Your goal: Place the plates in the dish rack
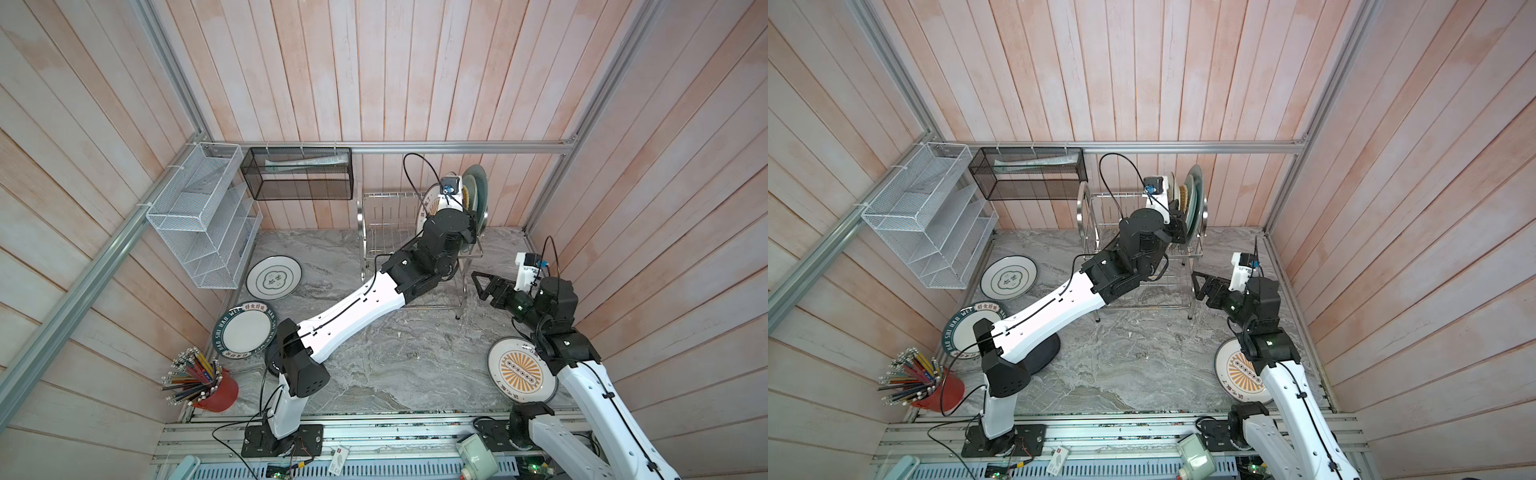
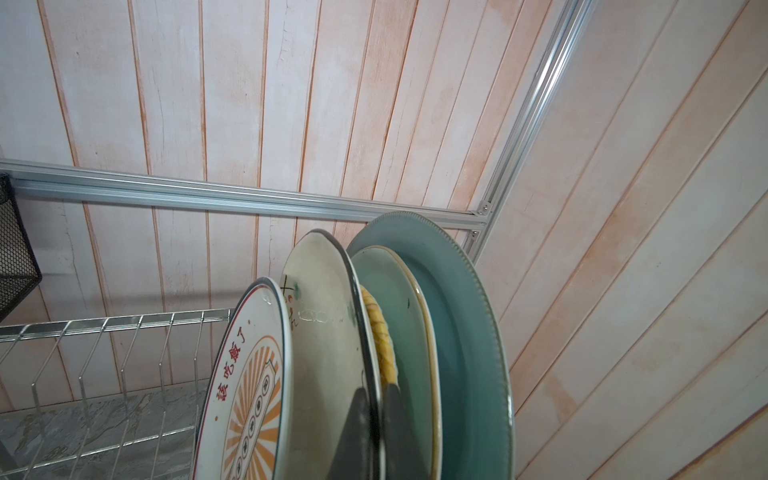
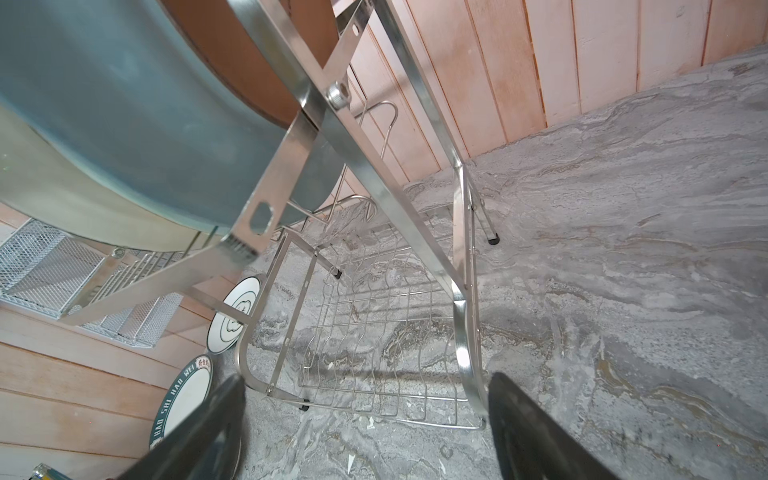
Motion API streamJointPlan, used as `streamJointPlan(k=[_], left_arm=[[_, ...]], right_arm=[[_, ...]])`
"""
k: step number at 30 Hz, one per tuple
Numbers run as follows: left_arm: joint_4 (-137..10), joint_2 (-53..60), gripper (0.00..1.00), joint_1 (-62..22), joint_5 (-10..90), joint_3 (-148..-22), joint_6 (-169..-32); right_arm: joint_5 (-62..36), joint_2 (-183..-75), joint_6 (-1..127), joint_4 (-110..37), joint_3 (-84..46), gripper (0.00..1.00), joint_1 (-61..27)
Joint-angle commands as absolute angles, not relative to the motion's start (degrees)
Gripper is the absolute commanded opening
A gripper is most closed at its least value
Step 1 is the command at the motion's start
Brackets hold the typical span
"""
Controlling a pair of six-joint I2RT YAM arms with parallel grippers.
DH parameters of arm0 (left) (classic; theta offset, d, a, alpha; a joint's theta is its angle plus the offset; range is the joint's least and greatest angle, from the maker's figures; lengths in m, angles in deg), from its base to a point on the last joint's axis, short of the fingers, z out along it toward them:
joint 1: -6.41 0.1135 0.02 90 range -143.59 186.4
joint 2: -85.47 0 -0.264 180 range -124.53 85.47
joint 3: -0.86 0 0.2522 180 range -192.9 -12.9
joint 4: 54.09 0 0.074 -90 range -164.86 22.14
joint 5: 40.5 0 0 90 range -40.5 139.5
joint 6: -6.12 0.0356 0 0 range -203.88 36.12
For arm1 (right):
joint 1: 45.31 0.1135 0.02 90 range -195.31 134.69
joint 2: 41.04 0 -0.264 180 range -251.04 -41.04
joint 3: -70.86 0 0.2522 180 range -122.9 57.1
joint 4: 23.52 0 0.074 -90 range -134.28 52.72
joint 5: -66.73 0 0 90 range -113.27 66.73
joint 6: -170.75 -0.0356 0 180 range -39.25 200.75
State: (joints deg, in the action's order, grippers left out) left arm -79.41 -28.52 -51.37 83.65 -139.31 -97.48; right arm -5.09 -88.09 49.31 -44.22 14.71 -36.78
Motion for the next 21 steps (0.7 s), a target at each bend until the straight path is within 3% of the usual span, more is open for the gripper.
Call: streamJointPlan(k=[1, 11, 21], left_arm=[[-74.62, -25.32, 0.00, -51.71, 84.25, -140.03, -96.11], [-71.99, -26.41, 0.00, -53.32, 90.45, -142.23, -89.60], [-74.22, -24.65, 0.00, -52.09, 89.18, -142.38, -91.31]], right_arm=[[-4.02, -88.34, 49.02, -42.80, 15.35, 0.91, -36.56], [-3.78, -88.72, 49.43, -42.72, 15.35, 0.91, -36.59], [-3.76, -88.90, 49.45, -42.69, 15.44, 0.91, -36.61]])
